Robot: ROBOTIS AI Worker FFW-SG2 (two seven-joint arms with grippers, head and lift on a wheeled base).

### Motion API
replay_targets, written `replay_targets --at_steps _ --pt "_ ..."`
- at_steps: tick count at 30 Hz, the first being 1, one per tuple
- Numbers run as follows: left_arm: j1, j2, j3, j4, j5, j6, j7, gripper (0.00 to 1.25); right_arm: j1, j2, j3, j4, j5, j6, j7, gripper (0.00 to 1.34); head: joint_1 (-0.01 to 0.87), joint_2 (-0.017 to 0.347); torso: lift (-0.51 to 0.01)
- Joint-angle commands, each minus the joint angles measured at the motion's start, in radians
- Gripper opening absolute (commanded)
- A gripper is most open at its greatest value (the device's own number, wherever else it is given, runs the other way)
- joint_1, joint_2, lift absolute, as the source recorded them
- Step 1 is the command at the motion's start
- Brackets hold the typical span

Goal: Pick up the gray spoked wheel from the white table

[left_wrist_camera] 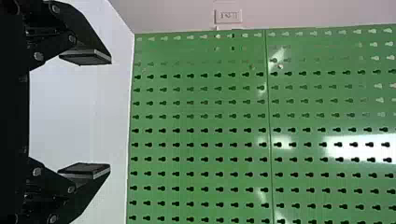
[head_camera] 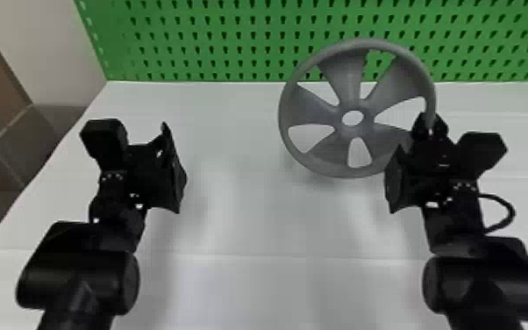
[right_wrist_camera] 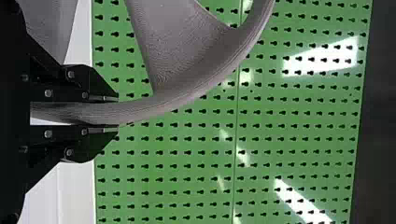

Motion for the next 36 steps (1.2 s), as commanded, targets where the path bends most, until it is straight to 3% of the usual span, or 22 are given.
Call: replay_targets --at_steps 1,36 --pt "0.0 0.0 0.001 0.0 0.005 0.0 0.0 0.81 0.0 0.001 0.008 0.001 -0.003 -0.001 0.0 0.2 0.779 0.084 -0.094" --pt "-0.003 -0.002 -0.003 0.0 -0.002 -0.003 0.0 0.81 -0.002 0.001 0.018 -0.001 -0.028 0.005 0.0 0.2 0.779 0.084 -0.094"
